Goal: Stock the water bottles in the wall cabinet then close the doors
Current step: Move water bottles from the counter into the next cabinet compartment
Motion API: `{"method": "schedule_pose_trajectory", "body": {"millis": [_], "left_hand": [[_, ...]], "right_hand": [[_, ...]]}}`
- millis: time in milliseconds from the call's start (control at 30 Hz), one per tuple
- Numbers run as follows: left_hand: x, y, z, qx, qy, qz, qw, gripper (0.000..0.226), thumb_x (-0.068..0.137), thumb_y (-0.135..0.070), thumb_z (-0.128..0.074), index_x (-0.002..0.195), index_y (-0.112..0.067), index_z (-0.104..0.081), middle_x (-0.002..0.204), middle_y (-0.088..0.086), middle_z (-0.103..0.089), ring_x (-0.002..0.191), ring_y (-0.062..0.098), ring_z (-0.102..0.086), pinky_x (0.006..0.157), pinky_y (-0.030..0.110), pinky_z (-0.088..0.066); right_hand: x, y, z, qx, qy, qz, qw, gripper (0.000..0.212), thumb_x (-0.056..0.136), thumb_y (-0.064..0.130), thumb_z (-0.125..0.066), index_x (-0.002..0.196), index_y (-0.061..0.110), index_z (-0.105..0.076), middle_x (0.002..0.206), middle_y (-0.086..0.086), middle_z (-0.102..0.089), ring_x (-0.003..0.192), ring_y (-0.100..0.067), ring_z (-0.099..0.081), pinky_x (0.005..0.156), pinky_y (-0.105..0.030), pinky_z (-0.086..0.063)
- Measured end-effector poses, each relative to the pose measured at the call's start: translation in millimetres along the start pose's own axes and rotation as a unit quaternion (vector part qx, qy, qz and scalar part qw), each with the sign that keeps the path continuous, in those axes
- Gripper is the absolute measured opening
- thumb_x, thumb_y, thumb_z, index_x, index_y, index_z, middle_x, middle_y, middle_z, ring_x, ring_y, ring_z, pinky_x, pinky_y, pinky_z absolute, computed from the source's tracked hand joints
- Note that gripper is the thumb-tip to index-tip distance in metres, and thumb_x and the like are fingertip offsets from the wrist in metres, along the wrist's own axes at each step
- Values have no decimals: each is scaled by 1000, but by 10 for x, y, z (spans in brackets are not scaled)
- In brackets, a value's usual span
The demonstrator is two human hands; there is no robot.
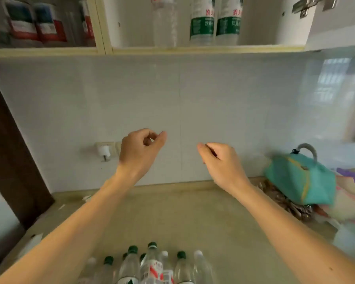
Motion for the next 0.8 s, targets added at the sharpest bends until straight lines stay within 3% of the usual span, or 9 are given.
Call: {"method": "schedule_pose_trajectory", "body": {"millis": [133, 233, 300, 367, 400, 467, 533, 700, 800], "left_hand": [[-563, 776, -26, 44, 54, 62, 996, 35, 94, -41, -66, 64, -23, -61, 45, -16, -46, 45, 4, -41, 47, 16, -31], [-980, 1400, 23, 85, 85, 126, 985, 27, 94, -39, -67, 73, -23, -67, 53, -15, -56, 51, 2, -49, 51, 14, -37], [-1274, 1817, 57, 107, 110, 183, 971, 19, 95, -37, -66, 79, -27, -67, 67, -13, -64, 60, 5, -58, 57, 22, -44], [-1549, 2165, 84, 154, 145, 219, 952, 10, 95, -37, -65, 87, -31, -66, 84, -12, -68, 77, 7, -64, 63, 21, -45], [-1676, 2311, 81, 174, 167, 234, 942, 9, 94, -37, -66, 96, -29, -68, 92, -11, -68, 84, 7, -64, 67, 20, -45], [-1924, 2595, 55, 202, 214, 273, 916, 32, 93, -39, -68, 118, -19, -64, 107, -6, -65, 94, 11, -61, 76, 23, -45], [-2151, 2798, 26, 209, 247, 315, 892, 52, 91, -45, -69, 132, -15, -55, 120, 1, -62, 100, 14, -59, 80, 27, -45], [-2536, 3083, -129, 185, 278, 392, 857, 69, 90, -49, -68, 144, -13, -44, 132, 8, -60, 95, 19, -64, 81, 36, -58], [-2600, 3177, -177, 188, 278, 417, 845, 72, 89, -47, -70, 145, -13, -41, 130, 8, -59, 85, 16, -62, 75, 36, -57]], "right_hand": [[-473, -486, -587, 15, 73, -100, 992, 55, 106, 36, -44, 62, 4, -42, 49, 6, -36, 49, -11, -36, 54, -34, -30], [-895, -783, -1027, -8, 139, -165, 976, 57, 107, 41, -40, 62, 8, -53, 52, 3, -52, 52, -12, -50, 58, -29, -38], [-1218, -965, -1357, -17, 202, -210, 956, 56, 107, 42, -40, 70, 5, -60, 60, -4, -57, 55, -11, -53, 57, -25, -42], [-1562, -1097, -1693, -26, 276, -237, 931, 48, 106, 43, -43, 87, 5, -65, 69, 0, -58, 56, -6, -53, 54, -15, -42], [-1709, -1155, -1827, -33, 300, -247, 921, 43, 105, 44, -46, 97, 7, -66, 76, 2, -61, 63, -7, -57, 58, -15, -46], [-1936, -1259, -2015, -37, 321, -269, 907, 35, 101, 45, -54, 112, 13, -63, 93, 3, -66, 79, -12, -67, 73, -28, -59], [-2113, -1334, -2164, -38, 337, -296, 893, 43, 97, 46, -60, 128, 17, -57, 108, 1, -67, 89, -17, -71, 83, -40, -61], [-2322, -1456, -2479, -39, 353, -340, 871, 81, 88, 53, -69, 152, 16, -36, 144, -8, -52, 84, -11, -63, 85, -41, -62], [-2346, -1569, -2561, -54, 343, -362, 865, 93, 80, 62, -71, 153, 16, -36, 144, -6, -52, 81, -11, -63, 80, -40, -63]]}}
Point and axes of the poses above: each hand's wrist, its own x-axis towards the middle knuckle, its own z-axis out of the back of the hand, y = z × x, the point moved 10 cm from there along x, towards the middle knuckle
